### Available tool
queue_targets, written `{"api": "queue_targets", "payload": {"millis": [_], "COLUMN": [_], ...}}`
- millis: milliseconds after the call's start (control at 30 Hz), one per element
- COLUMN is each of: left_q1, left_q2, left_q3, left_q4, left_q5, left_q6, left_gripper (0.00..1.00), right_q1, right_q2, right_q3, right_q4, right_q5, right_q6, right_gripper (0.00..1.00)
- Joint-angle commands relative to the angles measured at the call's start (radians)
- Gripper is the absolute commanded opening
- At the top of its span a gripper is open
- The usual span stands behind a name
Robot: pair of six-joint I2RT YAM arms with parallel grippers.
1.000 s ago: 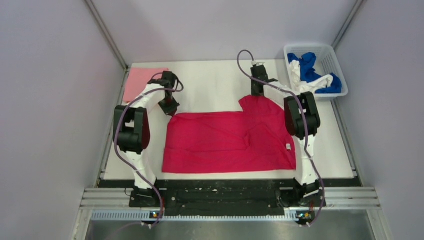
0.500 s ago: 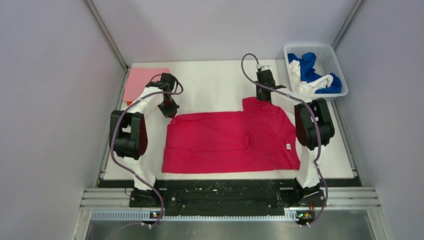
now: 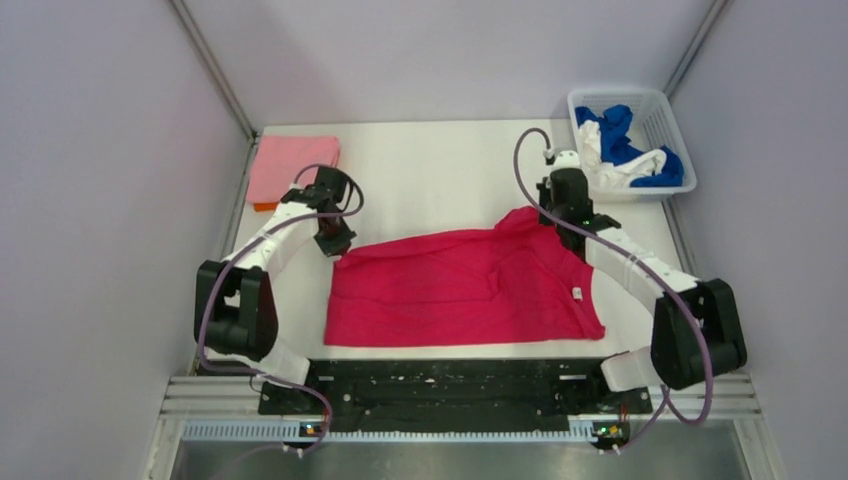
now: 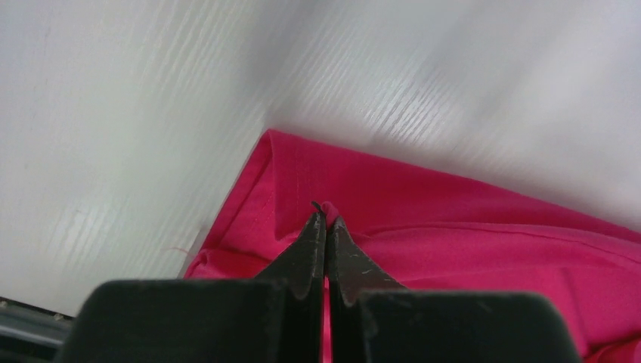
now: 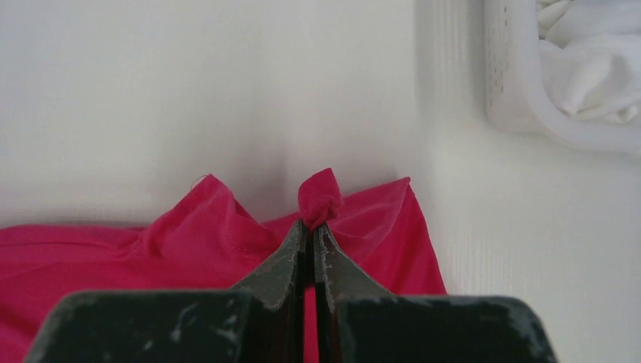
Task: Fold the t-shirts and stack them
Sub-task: Fold the other side of the tshirt into a rectangle
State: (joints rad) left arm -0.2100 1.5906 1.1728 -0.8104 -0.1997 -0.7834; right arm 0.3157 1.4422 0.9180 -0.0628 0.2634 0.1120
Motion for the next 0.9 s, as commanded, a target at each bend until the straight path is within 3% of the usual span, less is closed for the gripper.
{"api": "queue_targets", "payload": {"millis": [0,167,367,533,867], "left_q1": [-0.005,-0.005,-0.010,-0.017,-0.029], "left_q2": [-0.105,-0.156,-0.201,-0.250,-0.301], "left_q3": [-0.062,-0.115,-0.177,-0.219,-0.309], "left_q4": [0.022,0.016,0.057,0.063,0.083], "left_q5": [-0.027,-0.050,-0.011,-0.015,-0.008], "left_q6": [-0.011,-0.003,0.003,-0.004,-0.019], "left_gripper": [0.00,0.00,0.00,0.00,0.00], "right_q1": [-0.002,-0.004,-0.002,-0.002,0.010], "right_q2": [-0.157,-0.289,-0.413,-0.443,-0.651], "right_q3": [-0.062,-0.143,-0.202,-0.216,-0.318], "right_q4": [0.037,-0.015,-0.047,-0.152,-0.371], "right_q5": [-0.029,0.011,-0.044,-0.044,-0.072], "right_q6": [0.014,0.043,0.105,0.156,0.313], "right_gripper": [0.00,0.00,0.00,0.00,0.00]}}
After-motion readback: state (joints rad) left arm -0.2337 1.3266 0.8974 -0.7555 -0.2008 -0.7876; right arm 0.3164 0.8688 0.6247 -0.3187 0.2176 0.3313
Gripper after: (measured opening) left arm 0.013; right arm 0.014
